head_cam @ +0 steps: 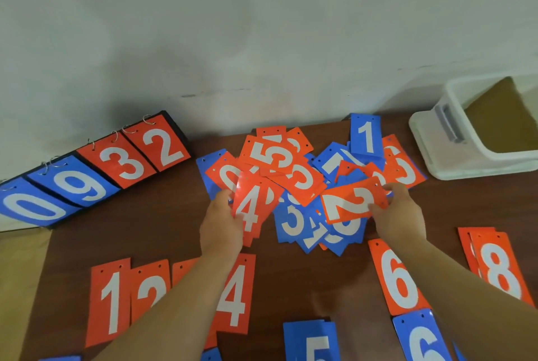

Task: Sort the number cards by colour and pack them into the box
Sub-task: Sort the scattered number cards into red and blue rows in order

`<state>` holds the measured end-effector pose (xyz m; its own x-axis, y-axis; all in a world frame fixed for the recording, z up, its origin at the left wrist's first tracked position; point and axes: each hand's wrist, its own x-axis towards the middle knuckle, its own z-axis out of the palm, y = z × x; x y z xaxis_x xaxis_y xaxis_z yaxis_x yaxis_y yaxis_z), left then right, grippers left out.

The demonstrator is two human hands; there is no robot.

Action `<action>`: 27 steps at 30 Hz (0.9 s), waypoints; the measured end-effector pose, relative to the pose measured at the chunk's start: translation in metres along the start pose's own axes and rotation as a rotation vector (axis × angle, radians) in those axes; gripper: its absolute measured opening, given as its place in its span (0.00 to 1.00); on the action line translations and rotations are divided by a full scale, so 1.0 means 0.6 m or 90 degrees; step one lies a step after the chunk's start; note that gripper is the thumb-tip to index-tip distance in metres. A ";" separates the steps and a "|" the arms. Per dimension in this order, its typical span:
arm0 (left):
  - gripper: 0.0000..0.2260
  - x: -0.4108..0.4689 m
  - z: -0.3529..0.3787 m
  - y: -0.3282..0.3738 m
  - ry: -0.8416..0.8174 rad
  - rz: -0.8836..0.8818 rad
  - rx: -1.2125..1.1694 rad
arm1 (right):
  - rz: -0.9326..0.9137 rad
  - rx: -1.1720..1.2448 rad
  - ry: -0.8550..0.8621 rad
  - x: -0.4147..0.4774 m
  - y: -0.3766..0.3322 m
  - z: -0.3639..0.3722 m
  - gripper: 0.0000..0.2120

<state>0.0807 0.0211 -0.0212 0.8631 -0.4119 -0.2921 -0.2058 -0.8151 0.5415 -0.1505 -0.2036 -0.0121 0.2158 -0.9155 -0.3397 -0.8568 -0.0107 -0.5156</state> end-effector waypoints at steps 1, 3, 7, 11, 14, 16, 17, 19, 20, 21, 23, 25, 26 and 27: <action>0.23 -0.001 -0.004 -0.001 0.002 0.007 -0.008 | 0.002 -0.004 0.010 -0.003 -0.001 -0.005 0.20; 0.22 -0.003 -0.012 -0.007 0.011 0.017 -0.014 | 0.004 0.009 0.050 -0.009 -0.001 -0.018 0.19; 0.20 -0.005 -0.024 -0.017 0.016 0.008 -0.025 | 0.013 0.112 0.135 -0.015 0.000 -0.045 0.18; 0.21 -0.011 -0.042 -0.004 -0.008 -0.005 -0.073 | -0.003 0.168 0.163 -0.037 -0.007 -0.067 0.18; 0.23 -0.022 -0.059 0.011 -0.013 -0.021 -0.114 | -0.019 0.195 0.175 -0.056 -0.011 -0.083 0.17; 0.23 -0.030 -0.068 0.016 0.000 -0.015 -0.127 | -0.047 0.210 0.173 -0.070 -0.014 -0.092 0.14; 0.21 -0.037 -0.073 0.019 0.004 -0.009 -0.129 | -0.069 0.215 0.165 -0.079 -0.016 -0.097 0.13; 0.18 -0.059 -0.084 0.024 0.013 -0.003 -0.143 | -0.114 0.212 0.143 -0.098 -0.020 -0.105 0.09; 0.17 -0.075 -0.091 0.026 0.020 0.001 -0.156 | -0.132 0.209 0.130 -0.108 -0.021 -0.109 0.08; 0.16 -0.094 -0.098 0.027 0.031 0.007 -0.166 | -0.145 0.208 0.113 -0.119 -0.023 -0.112 0.07; 0.15 -0.139 -0.114 0.025 0.051 0.022 -0.178 | -0.172 0.199 0.069 -0.142 -0.023 -0.119 0.05; 0.12 -0.188 -0.126 0.014 0.064 0.028 -0.192 | -0.203 0.191 0.020 -0.169 -0.020 -0.126 0.05; 0.11 -0.215 -0.133 0.006 0.070 0.025 -0.198 | -0.223 0.192 -0.003 -0.184 -0.017 -0.129 0.05; 0.10 -0.243 -0.139 -0.004 0.077 0.018 -0.208 | -0.243 0.193 -0.022 -0.200 -0.014 -0.132 0.05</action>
<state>-0.0061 0.1168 0.0856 0.9116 -0.3650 -0.1890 -0.0883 -0.6229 0.7773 -0.2065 -0.1256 0.0952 0.5076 -0.8551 -0.1057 -0.5402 -0.2202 -0.8122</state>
